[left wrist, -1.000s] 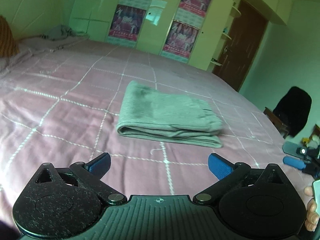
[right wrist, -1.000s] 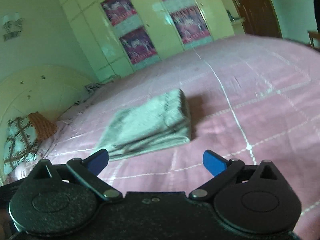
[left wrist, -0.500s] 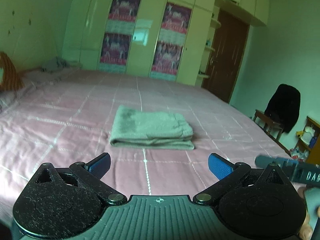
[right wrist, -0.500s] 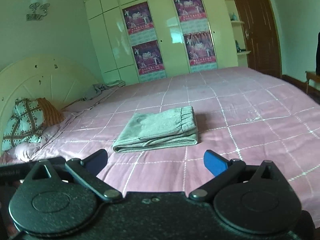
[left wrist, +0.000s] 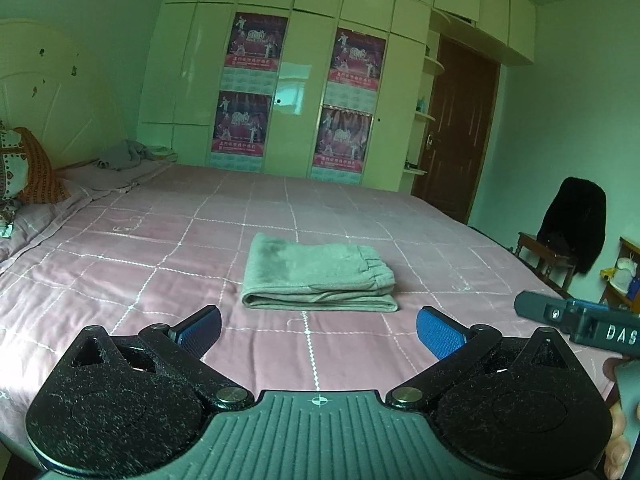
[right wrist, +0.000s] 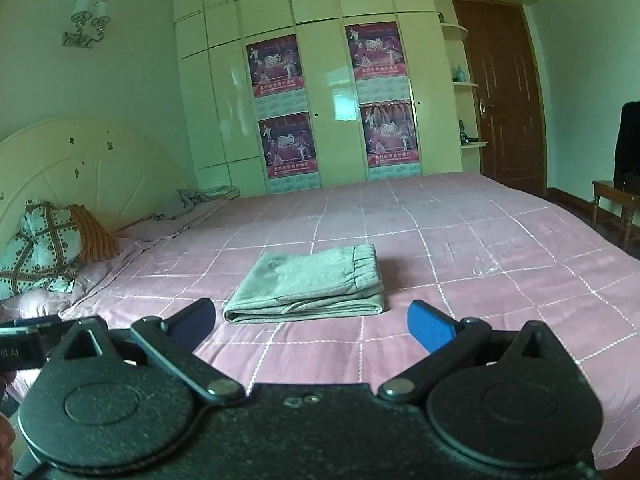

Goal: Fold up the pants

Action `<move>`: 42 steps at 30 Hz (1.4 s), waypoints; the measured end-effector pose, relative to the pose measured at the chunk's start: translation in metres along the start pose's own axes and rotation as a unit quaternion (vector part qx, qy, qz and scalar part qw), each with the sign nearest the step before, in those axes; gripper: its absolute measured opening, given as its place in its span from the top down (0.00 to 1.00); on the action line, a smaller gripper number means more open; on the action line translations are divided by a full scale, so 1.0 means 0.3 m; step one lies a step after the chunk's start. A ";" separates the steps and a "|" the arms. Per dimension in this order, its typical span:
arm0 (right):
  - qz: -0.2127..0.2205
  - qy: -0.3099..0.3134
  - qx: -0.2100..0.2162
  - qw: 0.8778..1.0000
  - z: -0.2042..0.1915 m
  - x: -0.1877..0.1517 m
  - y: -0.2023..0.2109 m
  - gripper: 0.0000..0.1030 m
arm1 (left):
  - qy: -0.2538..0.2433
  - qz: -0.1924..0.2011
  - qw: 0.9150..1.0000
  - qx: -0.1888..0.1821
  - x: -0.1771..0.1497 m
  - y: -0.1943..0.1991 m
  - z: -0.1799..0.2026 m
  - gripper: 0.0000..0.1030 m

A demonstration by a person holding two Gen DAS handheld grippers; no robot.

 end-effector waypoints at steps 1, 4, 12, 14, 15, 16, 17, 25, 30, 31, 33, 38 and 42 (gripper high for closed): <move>0.001 0.002 0.000 1.000 -0.005 -0.004 0.001 0.00 | -0.001 0.001 1.000 0.000 0.002 0.001 -0.001 0.00; 0.002 0.009 0.005 1.000 -0.017 -0.010 0.004 0.00 | -0.006 0.004 1.000 0.002 0.004 0.008 0.006 0.00; 0.006 0.015 0.009 1.000 -0.031 -0.012 0.013 0.00 | -0.020 0.006 1.000 0.001 -0.004 0.011 0.021 0.00; 0.008 0.011 0.009 1.000 -0.032 -0.009 0.017 0.00 | -0.022 0.008 1.000 0.001 -0.005 0.014 0.023 0.00; 0.008 0.011 0.008 1.000 -0.034 -0.007 0.020 0.00 | -0.022 0.008 1.000 0.001 -0.004 0.014 0.022 0.00; 0.009 0.011 0.008 1.000 -0.037 -0.006 0.022 0.00 | -0.021 0.007 1.000 0.001 -0.005 0.014 0.023 0.00; 0.010 0.011 0.008 1.000 -0.041 -0.006 0.024 0.00 | -0.021 0.007 1.000 0.001 -0.005 0.015 0.022 0.00; 0.008 0.013 0.011 1.000 -0.046 -0.009 0.026 0.00 | -0.022 0.005 1.000 0.009 -0.004 0.011 0.009 0.00; 0.008 0.011 0.011 1.000 -0.052 -0.012 0.028 0.00 | -0.022 0.008 1.000 0.008 0.001 0.013 0.005 0.00; 0.008 0.012 0.011 1.000 -0.054 -0.013 0.028 0.00 | -0.022 0.008 1.000 0.007 0.000 0.013 0.006 0.00; 0.007 0.010 0.012 1.000 -0.053 -0.013 0.027 0.00 | -0.022 0.007 1.000 0.007 -0.002 0.011 0.006 0.00; 0.009 0.013 0.012 1.000 -0.053 -0.009 0.029 0.00 | -0.022 0.010 1.000 0.008 0.004 0.013 -0.002 0.00; 0.008 0.008 0.011 1.000 -0.047 -0.006 0.028 0.00 | -0.018 0.008 1.000 0.009 0.004 0.013 -0.012 0.00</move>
Point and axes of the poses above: each gripper's, at about its wrist camera, not at the fingertips, and y roughly against the way its jaws point, z to its right, x to its top, the point moved 9 cm from there along -y, roughly the way its jaws point, and after that the axes turned 5 degrees about z, right-handed, at the moved point
